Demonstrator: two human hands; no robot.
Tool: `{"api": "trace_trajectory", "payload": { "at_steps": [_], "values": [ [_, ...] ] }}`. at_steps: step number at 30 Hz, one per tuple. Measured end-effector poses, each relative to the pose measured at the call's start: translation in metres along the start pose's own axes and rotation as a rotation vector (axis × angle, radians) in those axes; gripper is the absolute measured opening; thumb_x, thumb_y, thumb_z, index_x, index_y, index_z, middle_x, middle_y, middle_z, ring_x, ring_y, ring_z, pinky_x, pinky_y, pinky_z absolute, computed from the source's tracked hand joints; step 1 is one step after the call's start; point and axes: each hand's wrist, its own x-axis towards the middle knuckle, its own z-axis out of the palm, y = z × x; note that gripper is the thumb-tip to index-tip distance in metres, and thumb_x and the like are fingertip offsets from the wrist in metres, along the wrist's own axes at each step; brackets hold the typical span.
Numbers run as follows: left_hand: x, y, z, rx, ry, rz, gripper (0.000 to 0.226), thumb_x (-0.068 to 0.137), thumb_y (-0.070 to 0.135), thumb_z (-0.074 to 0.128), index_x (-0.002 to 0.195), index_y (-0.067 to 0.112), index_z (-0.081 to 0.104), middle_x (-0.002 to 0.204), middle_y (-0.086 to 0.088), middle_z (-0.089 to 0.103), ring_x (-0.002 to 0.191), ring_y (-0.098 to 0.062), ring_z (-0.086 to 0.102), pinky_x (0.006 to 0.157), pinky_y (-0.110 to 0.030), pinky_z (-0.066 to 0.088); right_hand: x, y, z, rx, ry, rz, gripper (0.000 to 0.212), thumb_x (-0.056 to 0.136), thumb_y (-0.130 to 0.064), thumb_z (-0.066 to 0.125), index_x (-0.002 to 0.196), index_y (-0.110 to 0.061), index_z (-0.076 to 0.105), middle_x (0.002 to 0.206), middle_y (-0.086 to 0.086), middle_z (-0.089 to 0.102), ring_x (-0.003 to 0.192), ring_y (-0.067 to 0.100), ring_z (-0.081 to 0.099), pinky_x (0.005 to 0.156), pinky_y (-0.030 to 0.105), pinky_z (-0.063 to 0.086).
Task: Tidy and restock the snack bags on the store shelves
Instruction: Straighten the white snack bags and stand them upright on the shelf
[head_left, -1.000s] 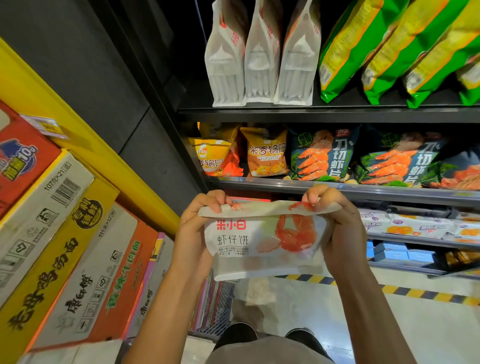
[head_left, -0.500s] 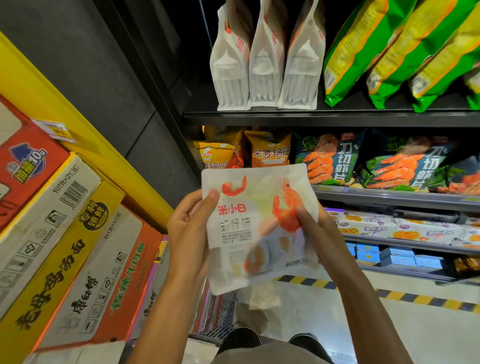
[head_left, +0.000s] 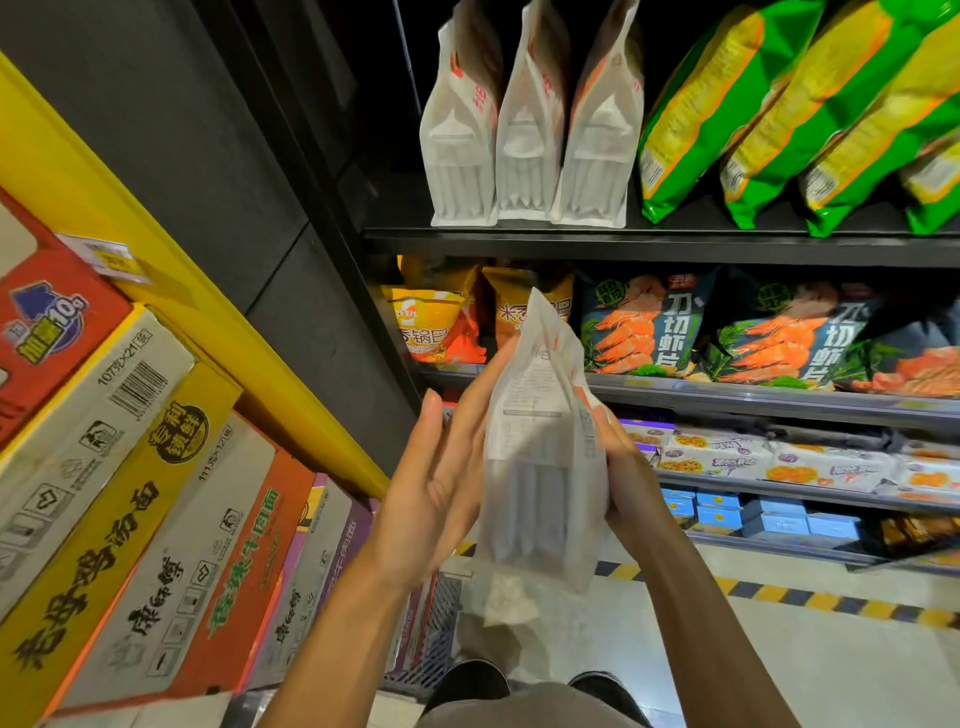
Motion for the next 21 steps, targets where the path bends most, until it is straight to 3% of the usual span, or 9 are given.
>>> {"api": "trace_trajectory", "payload": {
  "at_steps": [3, 6, 9, 12, 14, 15, 18, 21],
  "values": [
    [0.0, -0.001, -0.003, 0.039, 0.031, 0.01, 0.061, 0.1, 0.064, 0.042, 0.155, 0.037, 0.043, 0.165, 0.013, 0.034, 0.155, -0.011, 0.026, 0.127, -0.045, 0.015, -0.006, 0.001, 0.0, 0.057, -0.009, 0.012, 0.032, 0.102, -0.061, 0.045, 0.13, -0.058, 0.06, 0.123, -0.017, 0.073, 0.12, 0.011, 0.066, 0.109, 0.05, 0.05],
    [0.004, -0.008, -0.012, 0.324, 0.199, 0.088, 0.058, 0.103, 0.058, 0.043, 0.157, 0.039, 0.035, 0.163, 0.018, 0.036, 0.153, -0.008, 0.028, 0.127, -0.05, 0.018, -0.01, -0.001, -0.003, 0.029, 0.023, -0.043, 0.029, 0.1, -0.063, 0.045, 0.123, -0.062, 0.062, 0.127, -0.016, 0.071, 0.122, 0.013, 0.066, 0.11, 0.052, 0.049],
    [0.008, -0.016, -0.026, 0.478, 0.359, 0.114, 0.068, 0.092, 0.058, 0.057, 0.155, 0.05, 0.033, 0.161, 0.018, 0.036, 0.149, -0.008, 0.037, 0.12, -0.053, 0.036, -0.014, -0.011, -0.006, 0.013, 0.129, -0.163, 0.028, 0.106, -0.055, 0.045, 0.128, -0.053, 0.061, 0.128, -0.016, 0.071, 0.119, 0.006, 0.067, 0.107, 0.047, 0.051],
    [0.006, -0.027, -0.036, 0.641, 0.373, 0.145, 0.07, 0.089, 0.052, 0.068, 0.152, 0.046, 0.039, 0.154, 0.011, 0.042, 0.143, -0.012, 0.046, 0.113, -0.048, 0.046, -0.022, -0.024, -0.006, -0.049, 0.242, -0.274, 0.026, 0.109, -0.044, 0.043, 0.13, -0.044, 0.059, 0.12, -0.017, 0.07, 0.099, -0.016, 0.065, 0.087, 0.018, 0.054],
    [0.008, -0.033, -0.038, 0.775, 0.416, 0.195, 0.064, 0.09, 0.048, 0.071, 0.148, 0.038, 0.046, 0.147, 0.011, 0.049, 0.138, -0.01, 0.05, 0.11, -0.041, 0.048, -0.029, -0.034, -0.003, -0.102, 0.224, -0.34, 0.028, 0.109, -0.039, 0.045, 0.134, -0.035, 0.058, 0.116, -0.019, 0.068, 0.095, -0.017, 0.064, 0.071, 0.004, 0.048],
    [0.011, -0.034, -0.041, 0.747, 0.468, 0.218, 0.056, 0.094, 0.041, 0.071, 0.145, 0.033, 0.049, 0.141, 0.008, 0.057, 0.133, -0.012, 0.056, 0.105, -0.037, 0.052, -0.032, -0.039, -0.002, -0.116, 0.196, -0.364, 0.031, 0.108, -0.039, 0.048, 0.136, -0.032, 0.057, 0.116, -0.019, 0.068, 0.098, -0.013, 0.066, 0.071, 0.003, 0.048],
    [0.02, -0.03, -0.053, 0.372, 0.659, 0.18, 0.034, 0.102, 0.022, 0.059, 0.136, 0.023, 0.055, 0.123, 0.005, 0.073, 0.117, -0.019, 0.069, 0.09, -0.033, 0.059, -0.039, -0.059, -0.007, -0.097, 0.101, -0.389, 0.033, 0.105, -0.033, 0.056, 0.138, -0.03, 0.053, 0.116, -0.02, 0.067, 0.097, -0.008, 0.068, 0.075, 0.007, 0.051],
    [0.027, -0.032, -0.073, 0.014, 0.636, -0.014, 0.039, 0.103, 0.025, 0.053, 0.142, 0.022, 0.057, 0.135, -0.005, 0.069, 0.124, -0.025, 0.066, 0.101, -0.047, 0.052, -0.045, -0.08, -0.017, -0.111, 0.03, -0.439, 0.029, 0.106, -0.017, 0.055, 0.132, -0.027, 0.062, 0.129, -0.021, 0.065, 0.104, 0.006, 0.069, 0.083, 0.019, 0.057]
  ]
}}
